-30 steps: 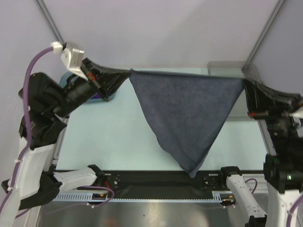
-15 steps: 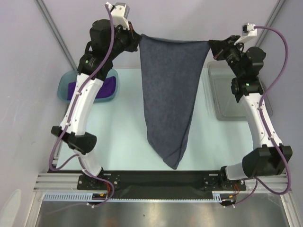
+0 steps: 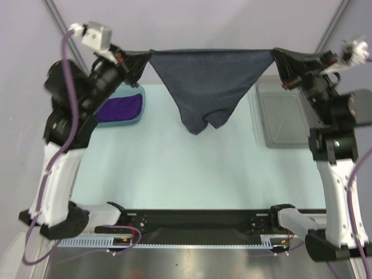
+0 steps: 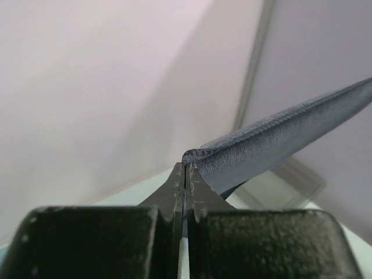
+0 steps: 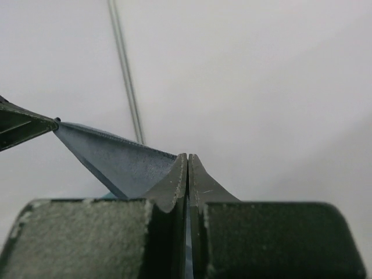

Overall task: Fold and stack the towels
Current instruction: Flatten out the crumpled towel

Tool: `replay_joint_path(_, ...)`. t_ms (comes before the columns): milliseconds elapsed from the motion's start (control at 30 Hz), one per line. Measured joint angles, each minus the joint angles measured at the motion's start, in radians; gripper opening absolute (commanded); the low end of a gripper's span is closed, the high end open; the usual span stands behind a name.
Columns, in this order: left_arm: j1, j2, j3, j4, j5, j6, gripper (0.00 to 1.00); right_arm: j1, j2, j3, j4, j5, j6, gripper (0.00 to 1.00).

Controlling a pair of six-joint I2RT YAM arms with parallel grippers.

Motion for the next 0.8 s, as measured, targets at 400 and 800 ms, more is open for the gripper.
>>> replay_joint_path(400,-0.1,-0.391,-0.27,0.087,0.194,-0.055,0.0,0.01,-0.368,-0.035,-0.201,-0.114,0.029,0.0)
replay_joint_path(800,-0.101,-0.328,-0.187,0.03,0.179,-0.076,0.0,-0.01,-0.37,-0.031,-0.236,-0.094,0.058,0.0)
